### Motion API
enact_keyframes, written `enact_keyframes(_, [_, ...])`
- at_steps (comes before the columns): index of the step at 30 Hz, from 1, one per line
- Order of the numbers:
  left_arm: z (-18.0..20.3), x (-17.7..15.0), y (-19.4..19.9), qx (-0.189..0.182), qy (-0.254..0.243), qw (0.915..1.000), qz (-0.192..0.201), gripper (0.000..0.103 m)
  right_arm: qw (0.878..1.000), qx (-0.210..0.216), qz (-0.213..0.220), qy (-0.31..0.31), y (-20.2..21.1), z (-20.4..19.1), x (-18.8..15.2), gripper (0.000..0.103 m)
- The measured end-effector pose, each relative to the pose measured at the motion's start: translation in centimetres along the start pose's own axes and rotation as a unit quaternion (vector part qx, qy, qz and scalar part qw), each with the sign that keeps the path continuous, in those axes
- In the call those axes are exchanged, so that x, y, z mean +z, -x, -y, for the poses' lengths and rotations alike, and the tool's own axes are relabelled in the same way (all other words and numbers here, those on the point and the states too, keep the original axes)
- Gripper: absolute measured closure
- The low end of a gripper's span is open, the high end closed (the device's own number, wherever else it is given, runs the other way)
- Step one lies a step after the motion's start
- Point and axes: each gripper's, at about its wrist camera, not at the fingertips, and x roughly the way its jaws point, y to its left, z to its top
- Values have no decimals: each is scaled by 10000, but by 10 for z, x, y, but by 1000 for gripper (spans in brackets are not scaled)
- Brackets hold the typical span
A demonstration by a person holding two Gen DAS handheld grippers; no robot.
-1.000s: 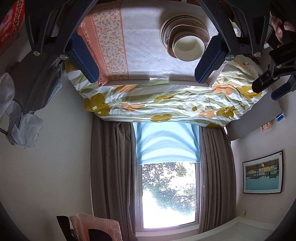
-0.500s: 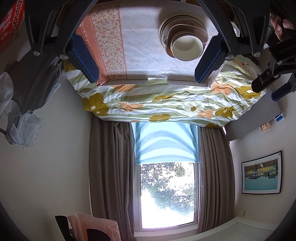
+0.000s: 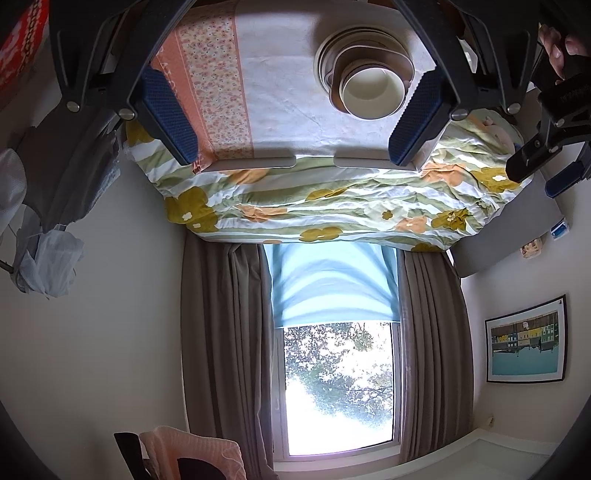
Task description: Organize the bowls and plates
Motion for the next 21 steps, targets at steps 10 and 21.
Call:
enact_keyframes(10, [-4,2,0,95,9,9999,44,0,10000,-18,6,-32,1,2,-1,0])
enact_keyframes(21, [-7,1,-1,175,47,9998,48,0,10000,-23,-10,-33,0,2,-2,0])
